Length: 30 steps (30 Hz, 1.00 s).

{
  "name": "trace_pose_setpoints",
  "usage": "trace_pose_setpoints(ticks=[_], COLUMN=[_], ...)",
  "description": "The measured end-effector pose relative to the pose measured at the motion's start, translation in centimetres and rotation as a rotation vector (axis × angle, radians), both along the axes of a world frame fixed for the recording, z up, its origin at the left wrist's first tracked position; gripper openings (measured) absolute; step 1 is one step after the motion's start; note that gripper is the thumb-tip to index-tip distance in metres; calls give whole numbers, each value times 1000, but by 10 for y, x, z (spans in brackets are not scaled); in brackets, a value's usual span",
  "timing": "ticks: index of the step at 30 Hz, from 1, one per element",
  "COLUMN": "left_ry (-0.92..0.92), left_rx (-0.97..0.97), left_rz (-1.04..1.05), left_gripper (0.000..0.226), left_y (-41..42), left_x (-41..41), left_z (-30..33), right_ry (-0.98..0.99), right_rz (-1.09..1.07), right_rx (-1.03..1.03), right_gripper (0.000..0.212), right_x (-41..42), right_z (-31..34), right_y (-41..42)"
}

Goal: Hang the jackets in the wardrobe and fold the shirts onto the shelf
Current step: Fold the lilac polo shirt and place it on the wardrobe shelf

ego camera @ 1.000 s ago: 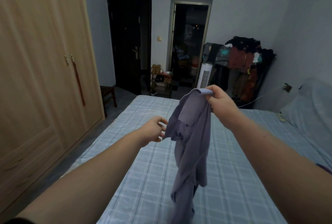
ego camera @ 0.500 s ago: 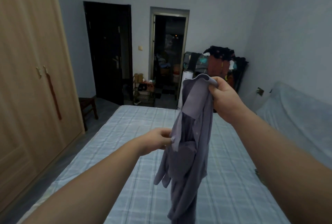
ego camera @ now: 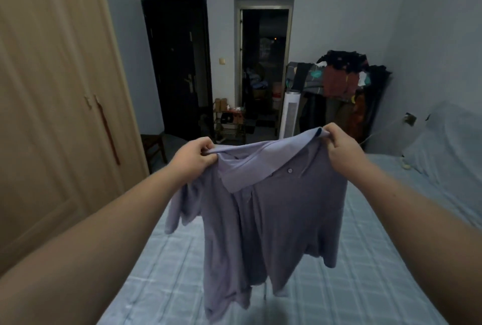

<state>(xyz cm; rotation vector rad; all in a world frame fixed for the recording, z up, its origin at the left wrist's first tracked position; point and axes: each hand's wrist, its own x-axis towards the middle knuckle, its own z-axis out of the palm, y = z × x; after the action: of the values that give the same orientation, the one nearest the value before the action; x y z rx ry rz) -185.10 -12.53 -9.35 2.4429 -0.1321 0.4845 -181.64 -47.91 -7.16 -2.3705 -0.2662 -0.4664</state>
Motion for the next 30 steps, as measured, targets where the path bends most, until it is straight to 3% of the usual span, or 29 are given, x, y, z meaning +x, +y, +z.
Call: trace_pose_setpoints(ticks=[3, 5, 13, 19, 25, 30], left_ry=[97, 148, 152, 92, -104, -109], left_rx=[318, 421, 319, 192, 119, 196], left_rz=[-47, -58, 10, -23, 3, 162], left_gripper=[16, 20, 6, 9, 12, 34], left_y=[22, 36, 71, 91, 116, 135], left_x=[-13, -22, -56, -91, -125, -144], left_z=[15, 25, 40, 33, 46, 53], right_ry=[-47, -80, 64, 158, 8, 11], right_rz=[-21, -27, 183, 133, -87, -101], right_rx=[-203, -325, -295, -499, 20, -89], right_gripper=[10, 7, 18, 30, 26, 23], right_x=[5, 5, -20, -59, -89, -116], right_z=[-10, -14, -16, -11, -18, -21], right_y=[0, -3, 9, 27, 37, 44])
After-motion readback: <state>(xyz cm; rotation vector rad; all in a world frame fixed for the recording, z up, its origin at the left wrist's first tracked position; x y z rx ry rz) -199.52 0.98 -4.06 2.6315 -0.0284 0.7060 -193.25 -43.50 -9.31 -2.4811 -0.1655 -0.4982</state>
